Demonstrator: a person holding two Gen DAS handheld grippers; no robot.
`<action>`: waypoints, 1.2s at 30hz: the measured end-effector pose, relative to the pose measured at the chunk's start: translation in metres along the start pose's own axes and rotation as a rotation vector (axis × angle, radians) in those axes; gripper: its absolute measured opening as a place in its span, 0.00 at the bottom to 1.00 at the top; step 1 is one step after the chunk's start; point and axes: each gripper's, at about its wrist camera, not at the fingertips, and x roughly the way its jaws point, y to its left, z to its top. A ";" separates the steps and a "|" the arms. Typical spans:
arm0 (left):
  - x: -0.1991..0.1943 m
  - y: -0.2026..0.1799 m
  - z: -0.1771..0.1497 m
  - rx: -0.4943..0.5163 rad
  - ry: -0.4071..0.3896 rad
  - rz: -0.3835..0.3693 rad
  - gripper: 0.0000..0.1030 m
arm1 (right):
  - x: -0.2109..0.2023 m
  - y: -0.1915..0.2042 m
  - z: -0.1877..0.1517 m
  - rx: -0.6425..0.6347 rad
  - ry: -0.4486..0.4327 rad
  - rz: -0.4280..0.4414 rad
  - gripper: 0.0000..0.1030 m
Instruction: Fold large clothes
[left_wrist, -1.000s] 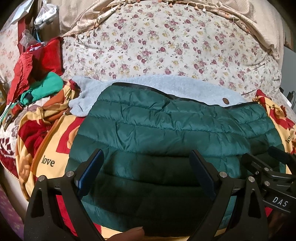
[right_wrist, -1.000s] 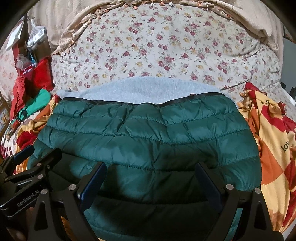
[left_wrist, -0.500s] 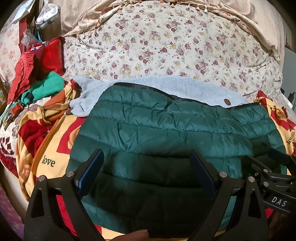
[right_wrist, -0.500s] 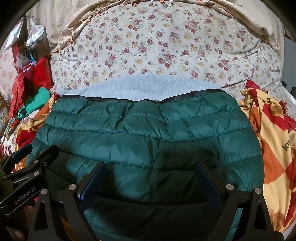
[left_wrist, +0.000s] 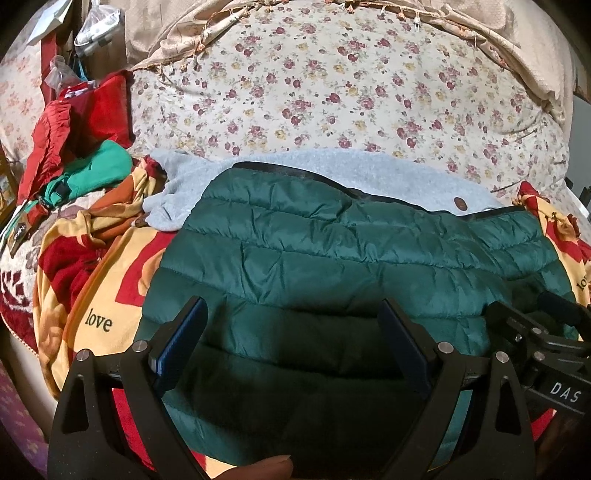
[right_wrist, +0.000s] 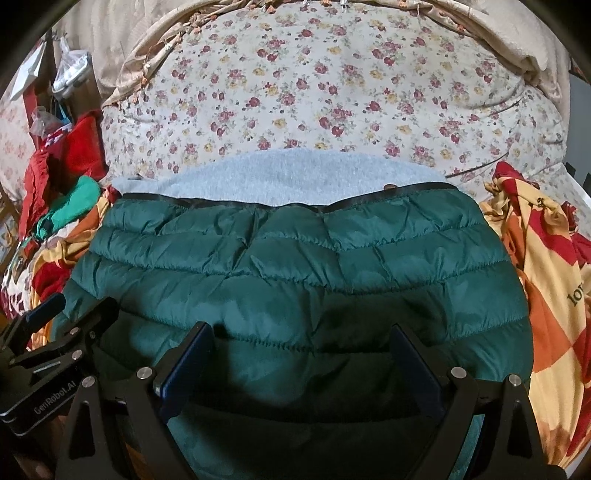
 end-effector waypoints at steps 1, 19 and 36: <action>0.000 0.000 0.000 0.001 0.002 -0.001 0.91 | 0.001 0.000 0.000 0.004 0.000 0.002 0.92; 0.002 -0.002 -0.001 0.005 0.002 0.001 0.91 | 0.003 0.002 -0.001 0.002 0.011 0.006 0.92; 0.004 -0.006 -0.002 0.013 0.004 0.001 0.91 | 0.004 0.002 0.001 -0.002 0.014 0.005 0.92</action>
